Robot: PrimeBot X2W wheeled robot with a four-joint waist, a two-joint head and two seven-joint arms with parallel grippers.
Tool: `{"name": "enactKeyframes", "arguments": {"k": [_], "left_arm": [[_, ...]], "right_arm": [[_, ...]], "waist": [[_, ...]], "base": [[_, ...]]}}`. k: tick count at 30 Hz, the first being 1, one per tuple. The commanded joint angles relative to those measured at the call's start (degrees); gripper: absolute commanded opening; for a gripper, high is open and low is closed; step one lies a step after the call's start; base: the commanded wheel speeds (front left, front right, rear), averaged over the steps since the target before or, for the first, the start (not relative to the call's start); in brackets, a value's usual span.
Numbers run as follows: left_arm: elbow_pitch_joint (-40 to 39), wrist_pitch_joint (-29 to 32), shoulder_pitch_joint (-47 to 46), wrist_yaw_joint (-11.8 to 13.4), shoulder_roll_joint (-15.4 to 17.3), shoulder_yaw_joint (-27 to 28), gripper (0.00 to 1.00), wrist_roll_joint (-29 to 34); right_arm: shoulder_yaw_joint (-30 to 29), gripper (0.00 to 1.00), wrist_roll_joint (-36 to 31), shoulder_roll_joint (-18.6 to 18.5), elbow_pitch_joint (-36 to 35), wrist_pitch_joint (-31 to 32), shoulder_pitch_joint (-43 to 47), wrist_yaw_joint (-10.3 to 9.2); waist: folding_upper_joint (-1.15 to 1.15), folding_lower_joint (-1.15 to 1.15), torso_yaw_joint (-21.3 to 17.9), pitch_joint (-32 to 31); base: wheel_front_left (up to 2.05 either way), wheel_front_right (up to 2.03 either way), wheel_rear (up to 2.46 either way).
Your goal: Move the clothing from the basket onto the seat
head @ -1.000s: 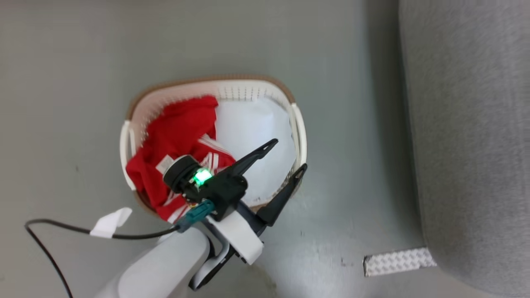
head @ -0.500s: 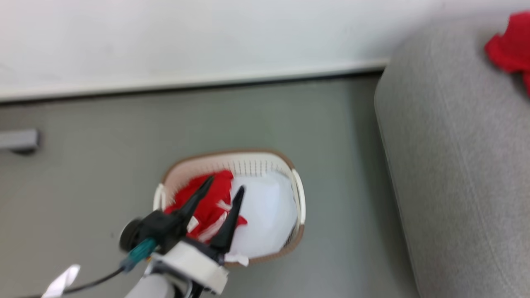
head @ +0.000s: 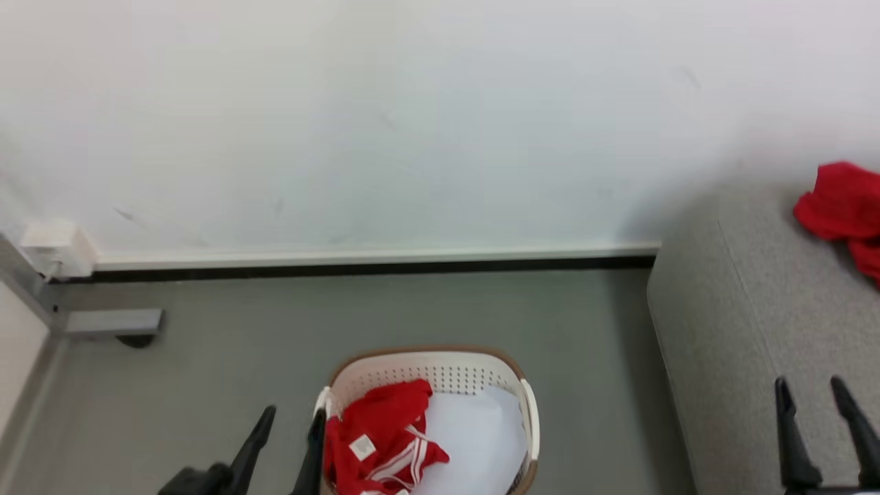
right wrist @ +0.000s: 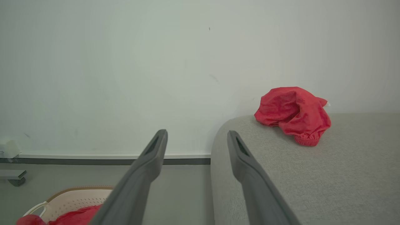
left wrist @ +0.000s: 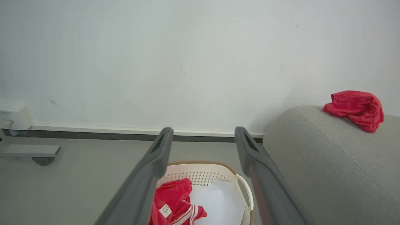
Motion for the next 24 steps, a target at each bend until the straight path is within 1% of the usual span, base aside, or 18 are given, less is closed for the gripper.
{"name": "enactKeyframes", "arguments": {"k": [1,2,3,8,11,18,24], "left_arm": [[0.4,0.0,1.5,-0.6,-0.6,1.2,1.0,1.3],[0.5,0.0,2.4,-1.0,-1.1,2.0,1.0,1.7],[0.5,0.0,2.4,-1.0,-1.1,2.0,1.0,1.7],[1.0,0.0,5.5,-3.1,-3.5,5.9,1.0,3.5],[1.3,0.0,6.7,-4.3,-4.5,7.3,1.0,4.8],[1.8,0.0,7.2,-6.1,-6.2,8.9,1.0,6.5],[2.3,0.0,6.5,-6.9,-7.0,9.6,1.0,7.5]], "right_arm": [[0.1,1.0,-0.6,0.9,-0.2,-0.2,1.7,-0.12],[0.1,1.0,-0.7,2.0,-0.1,-0.3,2.6,-0.12],[0.1,1.0,-0.7,2.0,-0.1,-0.3,2.6,-0.12],[1.0,1.0,-2.4,5.0,1.0,-0.6,6.9,-0.12],[0.4,1.0,-2.8,6.1,0.8,-0.6,8.2,-0.12],[0.3,1.0,-4.2,7.2,1.2,-0.6,9.2,-0.13],[0.2,1.0,-4.8,7.5,1.3,-0.6,8.8,-0.12]], "waist": [[0.0,0.02,1.6,-2.1],[0.0,0.02,1.8,-2.5],[0.0,0.02,1.8,-2.5],[0.0,0.02,2.7,-4.1],[0.0,0.02,2.9,-4.7],[0.0,0.02,3.0,-4.9],[0.0,0.02,3.0,-4.7]], "base": [[0.0,0.0,0.0],[0.0,0.0,0.0],[0.0,0.0,0.0],[0.0,0.0,0.0],[0.0,0.0,0.0],[0.0,0.0,0.0],[0.0,0.0,0.0]]}}
